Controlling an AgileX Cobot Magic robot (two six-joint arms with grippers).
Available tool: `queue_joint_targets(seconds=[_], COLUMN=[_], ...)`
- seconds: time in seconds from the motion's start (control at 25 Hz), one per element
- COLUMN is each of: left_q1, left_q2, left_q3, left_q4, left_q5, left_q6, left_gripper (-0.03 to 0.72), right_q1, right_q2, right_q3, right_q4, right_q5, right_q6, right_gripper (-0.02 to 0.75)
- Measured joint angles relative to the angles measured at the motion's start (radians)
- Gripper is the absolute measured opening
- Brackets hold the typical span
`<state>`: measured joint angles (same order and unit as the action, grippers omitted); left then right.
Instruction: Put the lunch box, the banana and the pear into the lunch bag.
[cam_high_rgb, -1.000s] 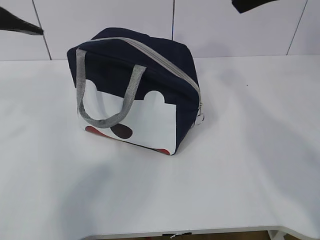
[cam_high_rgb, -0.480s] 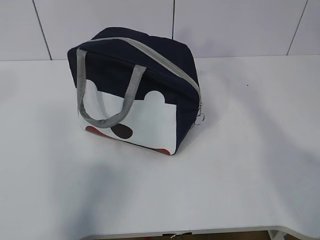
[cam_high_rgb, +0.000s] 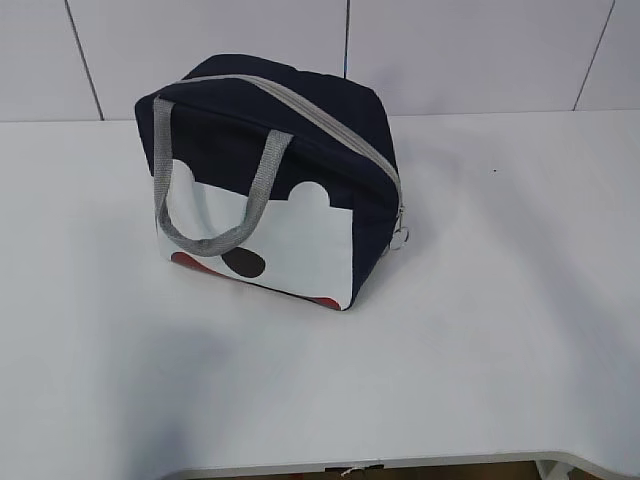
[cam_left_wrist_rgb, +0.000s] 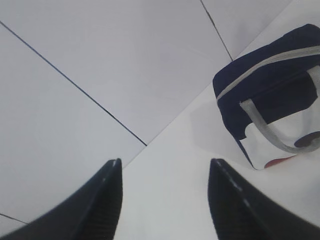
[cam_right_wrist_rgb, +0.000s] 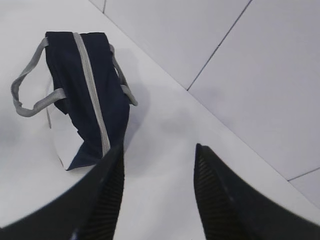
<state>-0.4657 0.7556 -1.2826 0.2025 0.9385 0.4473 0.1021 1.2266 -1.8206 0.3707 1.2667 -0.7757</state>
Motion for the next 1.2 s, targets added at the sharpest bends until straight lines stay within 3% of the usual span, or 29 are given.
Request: queue_joint_targets(seconds=[0.36, 0.8, 1.2], left_q1=[-0.002, -0.002, -0.002], left_q2=[-0.064, -0.129, -0.315], left_q3=[0.0, 0.001, 0.267], left_q4=[0.002, -0.037, -0.144], left_q5=[0.092, 0.267, 0.212], left_q6=[-0.199, -0.297, -0.307], left_gripper=[0.4, 0.4, 0.4], right_q1=[0.0, 0.038, 0.038], right_q2=[-0.184, -0.49, -0.596], right_q3=[0.031, 0.38, 0.58], right_q4=[-0.156, -0.298, -0.288], right_q5=[0.005, 0.013, 0.013], right_q6=[0.096, 0.268, 0.355], right_gripper=[0.389, 0.389, 0.389])
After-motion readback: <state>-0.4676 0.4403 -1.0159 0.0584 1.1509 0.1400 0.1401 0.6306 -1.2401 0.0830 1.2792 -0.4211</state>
